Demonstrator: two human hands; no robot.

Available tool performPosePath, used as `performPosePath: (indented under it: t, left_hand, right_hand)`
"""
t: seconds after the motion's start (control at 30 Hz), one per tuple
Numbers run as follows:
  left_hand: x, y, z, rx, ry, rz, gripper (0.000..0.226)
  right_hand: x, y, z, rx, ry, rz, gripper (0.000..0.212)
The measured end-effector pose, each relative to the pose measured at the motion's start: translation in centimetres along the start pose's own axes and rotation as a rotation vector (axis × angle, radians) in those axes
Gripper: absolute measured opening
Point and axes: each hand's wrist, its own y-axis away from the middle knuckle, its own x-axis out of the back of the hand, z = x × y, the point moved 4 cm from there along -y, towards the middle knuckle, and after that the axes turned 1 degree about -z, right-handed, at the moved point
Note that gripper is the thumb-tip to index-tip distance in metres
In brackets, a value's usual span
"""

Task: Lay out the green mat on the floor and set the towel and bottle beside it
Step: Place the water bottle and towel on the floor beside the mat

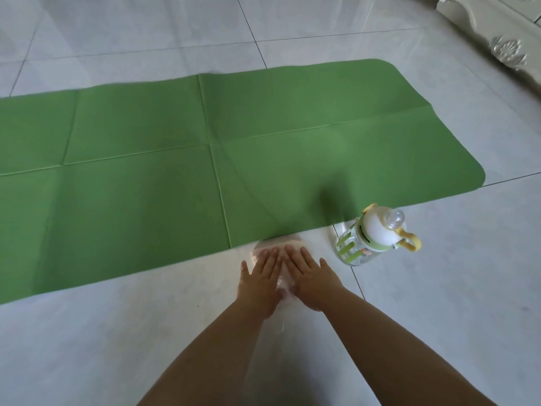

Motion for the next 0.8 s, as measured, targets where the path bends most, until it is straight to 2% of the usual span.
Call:
performPosePath:
  t: [0.43, 0.63, 0.8]
  left_hand:
    - [0.1, 0.4, -0.3, 0.044, -0.102, -0.044, 0.073]
    - [0.3, 0.9, -0.9, 0.081, -0.114, -0.072, 0.076]
    - [0.6, 1.1, -1.0, 0.188, -0.097, -0.038, 0.077]
  right_hand:
    - [-0.2, 0.2, 0.4, -0.043, -0.022, -0.09, 0.073]
    - [-0.7, 0.5, 1.3, -0.098, -0.129, -0.091, 0.075]
    - [-0.3, 0.9, 2.0, -0.111, -0.332, -0.049, 0.079]
